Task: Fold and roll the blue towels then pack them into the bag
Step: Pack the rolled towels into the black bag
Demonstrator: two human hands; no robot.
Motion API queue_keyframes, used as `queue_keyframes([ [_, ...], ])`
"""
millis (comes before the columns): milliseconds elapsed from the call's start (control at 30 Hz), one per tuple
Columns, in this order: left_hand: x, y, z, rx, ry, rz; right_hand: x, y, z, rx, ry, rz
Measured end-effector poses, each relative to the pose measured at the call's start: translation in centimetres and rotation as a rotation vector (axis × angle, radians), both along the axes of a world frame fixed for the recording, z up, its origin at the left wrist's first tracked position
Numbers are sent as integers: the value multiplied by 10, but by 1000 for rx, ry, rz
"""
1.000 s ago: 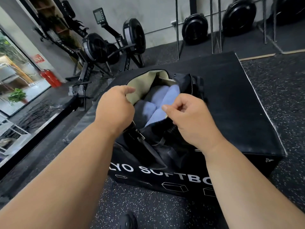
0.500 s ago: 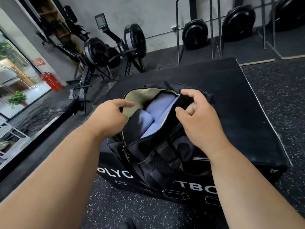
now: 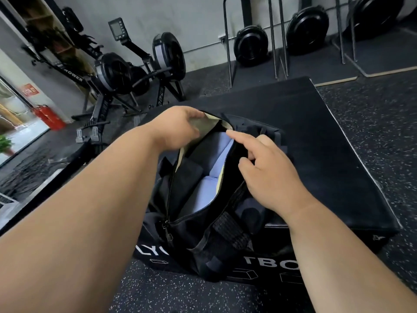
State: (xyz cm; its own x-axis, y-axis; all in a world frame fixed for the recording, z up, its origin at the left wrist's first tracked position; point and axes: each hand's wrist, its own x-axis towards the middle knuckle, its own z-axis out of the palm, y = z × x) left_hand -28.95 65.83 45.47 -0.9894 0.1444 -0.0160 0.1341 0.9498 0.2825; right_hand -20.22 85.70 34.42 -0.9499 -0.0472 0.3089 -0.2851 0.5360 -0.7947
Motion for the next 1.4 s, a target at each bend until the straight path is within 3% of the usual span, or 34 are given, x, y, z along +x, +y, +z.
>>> queue_keyframes([
  [233,2,1,-10,-29,26,-31,-16,-10,-10,-19,61,-55],
  [333,-4,0,-1,-132,71,-8,-13,-10,-5,-159,132,-71],
  [533,2,13,29,-101,295,-67,2,-1,15,-397,311,-129],
  [733,9,15,6,-133,110,-159,5,10,-5,-259,147,-144],
  [867,37,-12,-4,-46,83,17,5,19,-4,-267,162,-131],
  [1000,79,-40,-21,-147,-54,367,11,20,0,-268,148,-87],
  [1100,84,-52,-14,-246,171,357,14,21,4,-319,186,-101],
  [1233,72,-47,18,-186,539,318,18,25,12,-469,259,-172],
  [1400,53,-47,16,-183,538,272,25,18,14,-392,188,30],
])
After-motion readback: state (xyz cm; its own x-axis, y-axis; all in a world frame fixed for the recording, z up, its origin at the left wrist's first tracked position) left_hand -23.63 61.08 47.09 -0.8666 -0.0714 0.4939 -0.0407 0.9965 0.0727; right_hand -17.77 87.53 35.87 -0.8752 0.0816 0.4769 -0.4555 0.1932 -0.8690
